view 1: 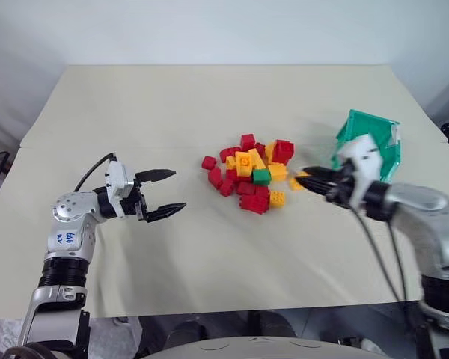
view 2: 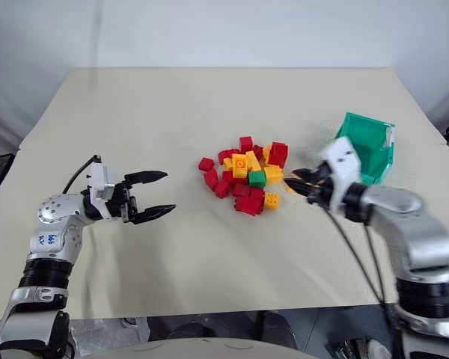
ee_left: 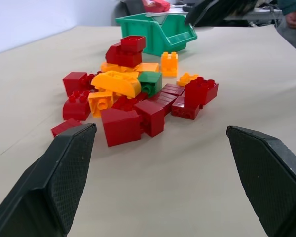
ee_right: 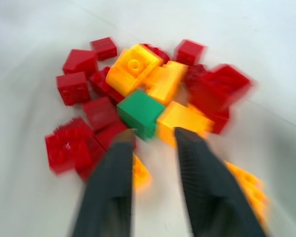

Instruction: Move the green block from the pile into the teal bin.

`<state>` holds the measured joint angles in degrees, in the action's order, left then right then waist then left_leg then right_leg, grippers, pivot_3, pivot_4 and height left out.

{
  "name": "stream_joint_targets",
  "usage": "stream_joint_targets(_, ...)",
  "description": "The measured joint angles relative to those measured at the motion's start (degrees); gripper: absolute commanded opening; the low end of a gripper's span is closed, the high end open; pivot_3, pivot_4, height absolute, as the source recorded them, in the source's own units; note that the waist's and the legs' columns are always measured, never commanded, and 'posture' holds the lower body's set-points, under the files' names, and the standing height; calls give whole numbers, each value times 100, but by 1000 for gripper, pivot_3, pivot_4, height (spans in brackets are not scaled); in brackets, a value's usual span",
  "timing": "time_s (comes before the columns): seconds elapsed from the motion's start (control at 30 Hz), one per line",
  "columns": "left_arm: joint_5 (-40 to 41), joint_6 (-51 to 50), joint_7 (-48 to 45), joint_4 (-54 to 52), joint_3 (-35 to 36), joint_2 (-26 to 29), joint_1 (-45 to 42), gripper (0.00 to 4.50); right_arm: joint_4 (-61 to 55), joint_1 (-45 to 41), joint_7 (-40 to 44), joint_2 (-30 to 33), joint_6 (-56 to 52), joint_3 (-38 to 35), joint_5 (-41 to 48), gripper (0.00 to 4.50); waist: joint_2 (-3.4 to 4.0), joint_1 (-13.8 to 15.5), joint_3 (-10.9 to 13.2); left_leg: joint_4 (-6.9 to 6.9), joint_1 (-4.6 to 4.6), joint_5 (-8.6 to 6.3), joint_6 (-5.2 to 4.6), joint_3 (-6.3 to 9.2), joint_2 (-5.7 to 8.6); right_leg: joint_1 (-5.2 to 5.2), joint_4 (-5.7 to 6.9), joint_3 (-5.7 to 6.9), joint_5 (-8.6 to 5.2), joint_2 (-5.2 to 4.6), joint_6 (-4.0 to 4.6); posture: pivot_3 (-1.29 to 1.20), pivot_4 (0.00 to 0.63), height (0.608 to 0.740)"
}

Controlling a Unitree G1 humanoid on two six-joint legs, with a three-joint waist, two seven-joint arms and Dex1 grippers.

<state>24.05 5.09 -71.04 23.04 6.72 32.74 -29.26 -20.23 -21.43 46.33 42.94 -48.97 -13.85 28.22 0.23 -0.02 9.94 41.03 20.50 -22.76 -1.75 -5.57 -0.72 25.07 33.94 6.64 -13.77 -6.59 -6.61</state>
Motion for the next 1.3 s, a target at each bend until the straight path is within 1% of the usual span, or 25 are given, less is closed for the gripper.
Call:
stream_joint_targets(0.13,-9,70,-82,146,5,28,-100,4500,37,915,762,900,169,-656,215,3571,-1,33,1,4,-3,0,-1,-4,1,-5,1,-2,0,-2,0,0,150,740)
stream_joint_targets(0.2,-10,112,-112,249,14,39,-166,4500,114,1172,982,1156,300,-847,213,4271,-2,31,1,4,-11,0,-1,-5,1,-12,2,-5,0,-2,-1,0,150,740)
stream_joint_targets(0.23,-10,124,-126,257,13,38,-175,4500,158,1228,1047,1230,346,-916,212,4477,-2,24,1,4,-18,-1,-1,-2,0,-20,2,-5,0,-2,-1,0,150,740)
stream_joint_targets(0.37,-10,154,-182,267,12,38,-204,4500,202,1290,1111,1451,403,-949,214,4477,-2,-5,1,2,-34,-1,-1,20,-6,-29,4,-14,0,-2,0,0,150,740)
stream_joint_targets(0.43,-10,163,-198,283,21,42,-201,4500,212,1067,1055,1447,394,-785,219,4477,-2,-10,1,4,-35,-1,-1,23,-7,-28,7,-18,1,-3,0,0,150,740)
stream_joint_targets(0.53,-9,172,-220,295,15,25,-231,4500,187,174,805,1278,356,-169,209,4477,-2,-26,1,10,-39,-1,-1,20,-14,-27,12,-23,2,-3,1,0,150,740)
stream_joint_targets(0.63,-4,181,-240,272,9,-3,-257,4500,273,-828,678,1215,-127,936,55,4477,-1,-24,1,10,-31,-1,-1,20,-23,-12,17,-26,2,-6,2,0,150,740)
stream_joint_targets(0.67,-2,182,-243,267,12,-7,-251,4500,301,-1016,701,1216,-249,1228,0,4477,-1,-4,1,9,-22,-1,-1,22,-22,-4,17,-24,2,-7,2,0,150,740)
stream_joint_targets(0.7,8,182,-254,269,45,9,-217,4500,488,-1341,741,1113,-287,1628,-99,4477,-1,0,1,10,-14,-1,-1,23,-16,5,17,-22,2,-8,2,0,150,740)
stream_joint_targets(0.73,15,181,-265,262,54,5,-205,4500,621,-1552,752,980,-281,1819,-183,4477,-1,3,1,13,-6,-1,-2,20,-7,9,16,-21,2,-8,2,0,150,740)
stream_joint_targets(0.8,58,174,-372,234,101,17,-166,4500,1135,-2268,777,548,-202,2431,-495,4477,-1,-28,1,14,1,-1,-3,12,2,20,17,-23,4,-7,-1,0,150,740)
stream_joint_targets(0.87,138,122,-495,195,127,24,-152,4500,1641,-2782,818,280,-52,2924,-824,4477,-1,-32,1,12,4,-1,-2,7,-1,22,18,-14,3,-5,0,0,150,740)
stream_joint_targets(0.93,191,87,-580,173,156,45,-131,4500,2153,-3140,861,72,35,3259,-1138,4477,-1,-20,1,13,16,0,-2,-5,0,23,17,0,3,-5,1,0,150,740)
stream_joint_targets(1.13,250,46,-550,-56,251,106,91,4500,3843,-4122,1144,-681,325,4071,-1931,4477,0,-111,1,20,47,1,0,7,-1,35,11,26,3,-6,1,0,150,740)
stream_joint_targets(1.3,262,-6,-419,-286,293,101,315,4500,5056,-4520,1356,-1119,756,4275,-2415,4477,1,-193,2,22,56,2,1,17,-1,35,8,39,3,-6,1,0,150,740)
